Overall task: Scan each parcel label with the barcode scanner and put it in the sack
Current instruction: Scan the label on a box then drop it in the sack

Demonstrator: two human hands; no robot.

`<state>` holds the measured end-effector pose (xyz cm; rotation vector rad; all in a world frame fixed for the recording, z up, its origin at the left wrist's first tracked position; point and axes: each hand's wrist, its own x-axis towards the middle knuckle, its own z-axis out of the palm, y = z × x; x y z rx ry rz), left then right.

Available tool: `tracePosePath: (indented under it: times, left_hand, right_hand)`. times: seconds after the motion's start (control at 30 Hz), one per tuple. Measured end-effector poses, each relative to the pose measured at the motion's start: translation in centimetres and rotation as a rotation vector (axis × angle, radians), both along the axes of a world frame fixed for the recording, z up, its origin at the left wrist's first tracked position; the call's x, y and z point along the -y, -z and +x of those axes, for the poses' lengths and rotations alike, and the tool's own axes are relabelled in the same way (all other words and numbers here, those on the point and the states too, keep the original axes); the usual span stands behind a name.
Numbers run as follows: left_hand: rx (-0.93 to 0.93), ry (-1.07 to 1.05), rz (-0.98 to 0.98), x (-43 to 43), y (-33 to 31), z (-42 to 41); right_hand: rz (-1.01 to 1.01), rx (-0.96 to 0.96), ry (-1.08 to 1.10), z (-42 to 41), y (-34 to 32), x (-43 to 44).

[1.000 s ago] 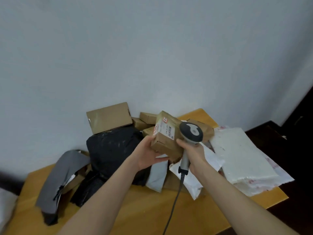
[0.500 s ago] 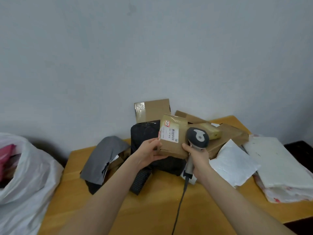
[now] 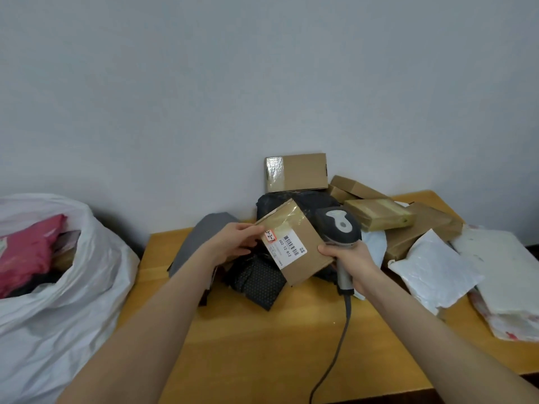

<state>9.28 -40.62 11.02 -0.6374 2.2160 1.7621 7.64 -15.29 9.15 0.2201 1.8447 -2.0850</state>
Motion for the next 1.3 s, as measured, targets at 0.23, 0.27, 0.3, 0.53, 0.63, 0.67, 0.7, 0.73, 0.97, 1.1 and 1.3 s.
tracePosePath:
  times: [0.23, 0.27, 0.3, 0.53, 0.63, 0.67, 0.7, 0.73, 0.97, 1.1, 1.3]
  left_hand:
    - [-0.097, -0.441, 0.373, -0.3, 2.4, 2.1]
    - [-0.107, -0.501, 0.428, -0.7, 2.9, 2.5]
    - [-0.12, -0.545, 0.471, -1.1, 3.3, 2.9]
    - [-0.194, -0.663, 0.662, -3.4, 5.4, 4.3]
    - [-0.198, -0.706, 0.678, -3.4, 5.9, 4.8]
    - [-0.2, -0.724, 0.681, -3.4, 6.1, 5.0]
    - [-0.2, -0.739, 0.68, -3.3, 6.2, 5.2]
    - [-0.202, -0.752, 0.679, -3.3, 6.3, 5.3]
    - [-0.198, -0.799, 0.659, -3.1, 6.6, 6.1]
    - [-0.191, -0.803, 0.615, -3.0, 6.7, 6.2]
    - [-0.163, -0.789, 0.537, -3.0, 6.9, 6.8]
  right_hand:
    - [0.039, 0.033, 0.073, 0.5, 0.1, 1.0]
    - [0.007, 0.062, 0.045, 1.1, 0.0, 1.2]
    - [-0.015, 0.083, 0.009, 1.9, -0.1, 1.4]
    - [0.051, 0.092, -0.084, 7.0, 0.4, 3.2]
    - [0.084, 0.083, -0.096, 7.9, 0.4, 3.1]
    - [0.091, 0.082, -0.099, 8.1, 0.4, 3.0]
    - [0.096, 0.081, -0.104, 8.3, 0.4, 3.0]
    - [0.102, 0.081, -0.109, 8.4, 0.4, 2.9]
    - [0.133, 0.07, -0.147, 9.2, 0.2, 2.5]
    - [0.158, 0.056, -0.173, 9.5, -0.1, 2.4]
    - [0.162, 0.048, -0.203, 10.1, -0.5, 2.5]
